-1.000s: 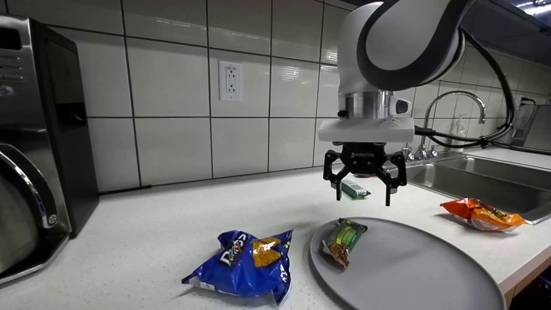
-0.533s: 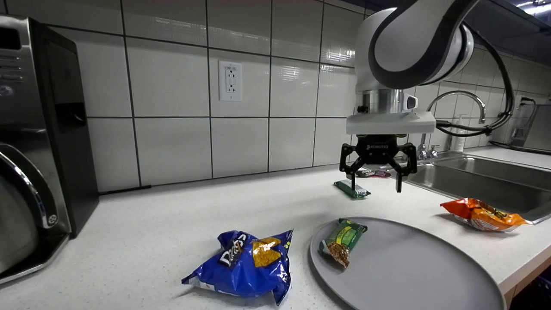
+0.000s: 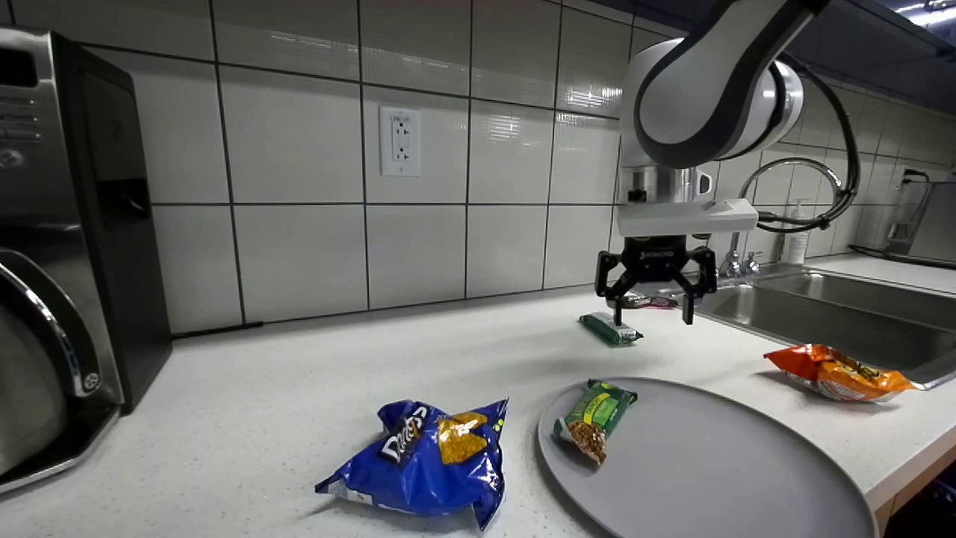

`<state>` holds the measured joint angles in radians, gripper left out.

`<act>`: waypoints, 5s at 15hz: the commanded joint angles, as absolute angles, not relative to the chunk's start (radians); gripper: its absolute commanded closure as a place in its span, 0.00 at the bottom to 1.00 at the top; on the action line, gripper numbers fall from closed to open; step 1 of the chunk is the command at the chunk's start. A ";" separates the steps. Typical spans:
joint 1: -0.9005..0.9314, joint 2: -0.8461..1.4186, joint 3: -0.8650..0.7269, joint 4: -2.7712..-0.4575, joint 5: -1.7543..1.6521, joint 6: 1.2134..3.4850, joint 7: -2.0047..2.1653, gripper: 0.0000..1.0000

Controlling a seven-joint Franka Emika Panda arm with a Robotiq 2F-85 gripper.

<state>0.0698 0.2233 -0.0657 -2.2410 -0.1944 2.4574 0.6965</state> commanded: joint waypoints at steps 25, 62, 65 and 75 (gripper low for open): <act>-0.044 0.569 -0.047 -1.797 0.042 2.351 0.096 0.00; 0.028 0.371 -0.064 -1.985 0.049 2.341 0.331 0.86; 0.046 0.308 -0.062 -2.063 0.054 2.345 0.375 0.86; 0.128 0.149 -0.047 -2.278 0.030 2.352 0.664 0.86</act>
<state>0.1119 0.2268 -0.0604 -2.1936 0.0392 2.3452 0.5670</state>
